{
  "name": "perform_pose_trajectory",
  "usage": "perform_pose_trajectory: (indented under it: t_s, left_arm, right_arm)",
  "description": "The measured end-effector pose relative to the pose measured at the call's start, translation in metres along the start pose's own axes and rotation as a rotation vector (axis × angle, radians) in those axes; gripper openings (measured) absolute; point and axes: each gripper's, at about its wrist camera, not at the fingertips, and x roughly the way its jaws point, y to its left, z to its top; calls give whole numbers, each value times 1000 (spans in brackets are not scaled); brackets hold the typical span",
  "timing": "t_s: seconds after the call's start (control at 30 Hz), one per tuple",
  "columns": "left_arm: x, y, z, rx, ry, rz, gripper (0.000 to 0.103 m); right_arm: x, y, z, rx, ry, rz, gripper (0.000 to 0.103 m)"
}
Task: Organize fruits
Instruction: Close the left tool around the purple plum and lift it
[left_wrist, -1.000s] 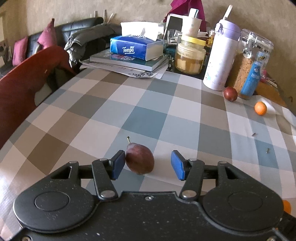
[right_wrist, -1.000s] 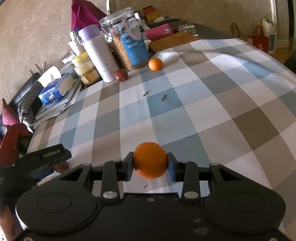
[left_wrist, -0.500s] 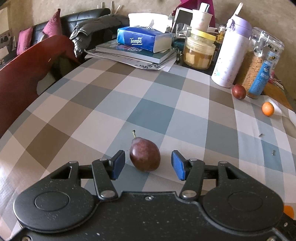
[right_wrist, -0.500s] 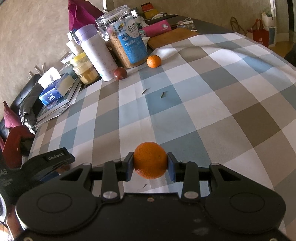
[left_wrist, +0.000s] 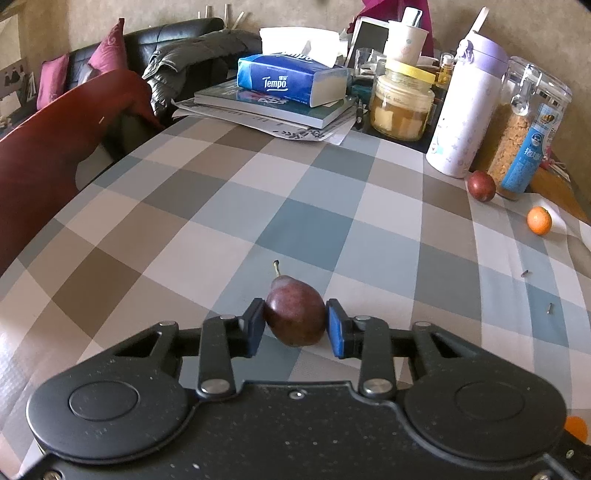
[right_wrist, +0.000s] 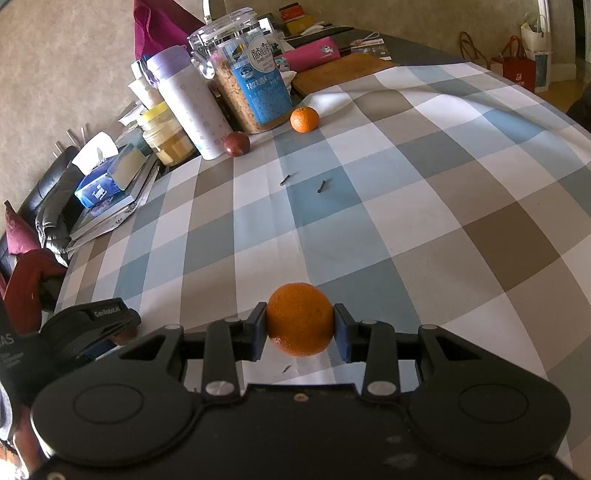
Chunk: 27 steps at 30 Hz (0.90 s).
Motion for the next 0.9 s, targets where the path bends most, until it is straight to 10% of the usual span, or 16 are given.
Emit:
perform_pose_trajectory:
  t_s: [0.9]
  left_arm:
    - [-24, -2, -4, 35, -32, -64, 44]
  right_arm:
    - [4, -11, 6, 32, -30, -40, 38]
